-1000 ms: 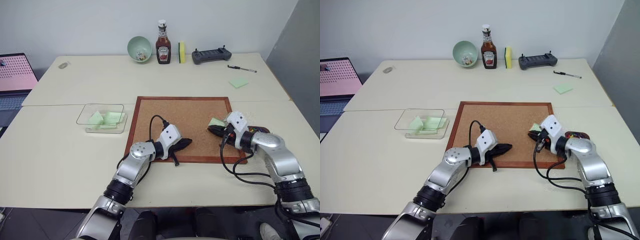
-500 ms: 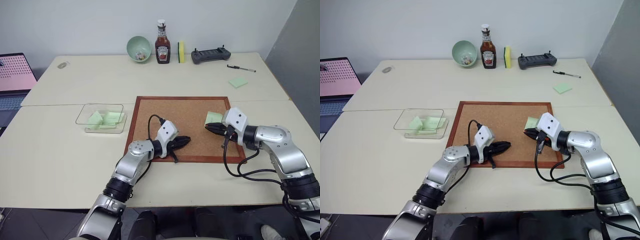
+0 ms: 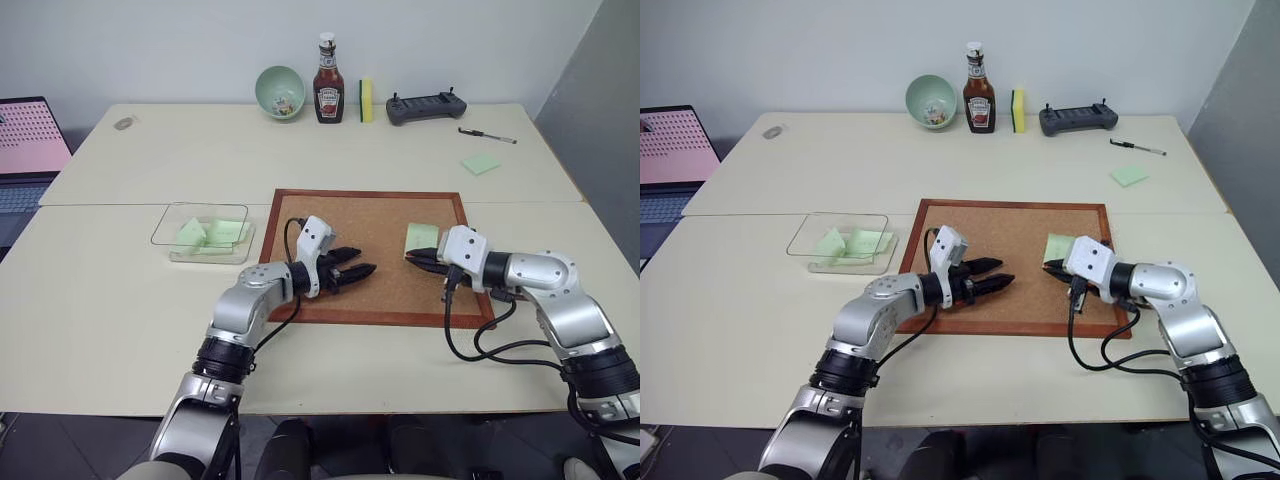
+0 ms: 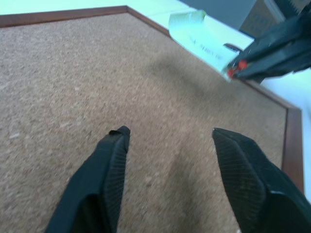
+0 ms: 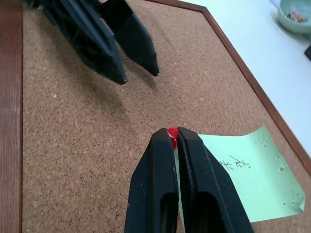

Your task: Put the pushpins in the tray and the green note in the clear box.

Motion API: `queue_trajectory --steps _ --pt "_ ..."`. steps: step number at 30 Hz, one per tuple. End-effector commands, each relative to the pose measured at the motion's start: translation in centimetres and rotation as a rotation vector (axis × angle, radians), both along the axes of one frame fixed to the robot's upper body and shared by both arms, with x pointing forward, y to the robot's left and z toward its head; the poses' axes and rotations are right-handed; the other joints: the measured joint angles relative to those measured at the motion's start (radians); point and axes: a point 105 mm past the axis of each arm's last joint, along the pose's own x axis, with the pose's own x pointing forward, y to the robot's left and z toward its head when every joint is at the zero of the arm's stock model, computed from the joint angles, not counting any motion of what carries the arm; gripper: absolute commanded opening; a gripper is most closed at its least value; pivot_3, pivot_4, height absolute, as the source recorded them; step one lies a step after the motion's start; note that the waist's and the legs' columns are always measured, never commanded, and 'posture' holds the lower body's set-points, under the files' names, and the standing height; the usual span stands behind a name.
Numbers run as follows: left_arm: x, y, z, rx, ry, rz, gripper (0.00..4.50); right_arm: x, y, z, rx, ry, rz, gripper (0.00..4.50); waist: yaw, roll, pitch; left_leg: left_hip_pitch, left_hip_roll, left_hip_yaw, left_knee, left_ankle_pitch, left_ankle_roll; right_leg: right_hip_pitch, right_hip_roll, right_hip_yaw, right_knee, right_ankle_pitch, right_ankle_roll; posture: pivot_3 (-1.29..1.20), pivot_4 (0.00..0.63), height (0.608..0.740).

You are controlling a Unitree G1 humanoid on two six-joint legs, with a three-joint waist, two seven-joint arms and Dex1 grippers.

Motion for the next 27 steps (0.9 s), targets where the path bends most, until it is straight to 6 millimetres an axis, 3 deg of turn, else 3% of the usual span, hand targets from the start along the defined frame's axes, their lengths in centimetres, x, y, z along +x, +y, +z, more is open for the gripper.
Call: queue_trajectory --steps 1,4,8,21,27 --pt "-0.1 -0.8 2.7 -0.115 0.024 -0.035 3.91 0.0 0.2 1.3 -0.061 -0.109 0.055 0.0 0.0 -0.001 0.0 0.0 0.0 0.0 0.0 0.0 0.0 0.0 0.0 0.0 0.0 0.0 0.0 0.0 0.15 0.74" --pt "-0.4 -1.2 3.6 -0.186 0.079 -0.062 4.42 -0.2 0.3 1.2 -0.095 -0.137 0.083 0.0 0.0 -0.001 0.001 0.0 0.0 0.0 0.0 0.0 0.0 0.0 0.0 0.0 0.0 0.0 0.0 0.0 0.15 0.74" --pt "-0.5 -1.7 4.1 -0.243 0.143 -0.084 4.42 -0.6 0.7 1.2 -0.12 -0.167 0.12 0.0 0.0 -0.002 0.001 0.0 0.0 0.0 0.0 0.0 0.0 0.0 0.0 0.0 0.0 0.0 0.0 0.0 0.15 0.74" --pt "0.3 -3.9 2.6 -0.27 0.262 -0.07 4.42 -1.7 2.3 1.8 -0.133 -0.221 0.195 0.0 0.001 -0.002 0.002 0.0 0.0 0.0 0.0 0.0 0.0 0.0 0.0 0.0 0.0 0.0 0.0 0.0 0.15 0.74" --pt "0.4 -4.8 3.2 -0.305 0.277 -0.098 4.42 -1.9 2.5 1.7 -0.131 -0.219 0.206 0.0 0.002 -0.002 0.002 0.0 0.0 0.0 0.001 0.0 0.0 0.0 0.0 0.0 0.0 0.0 0.0 0.0 0.15 0.74"
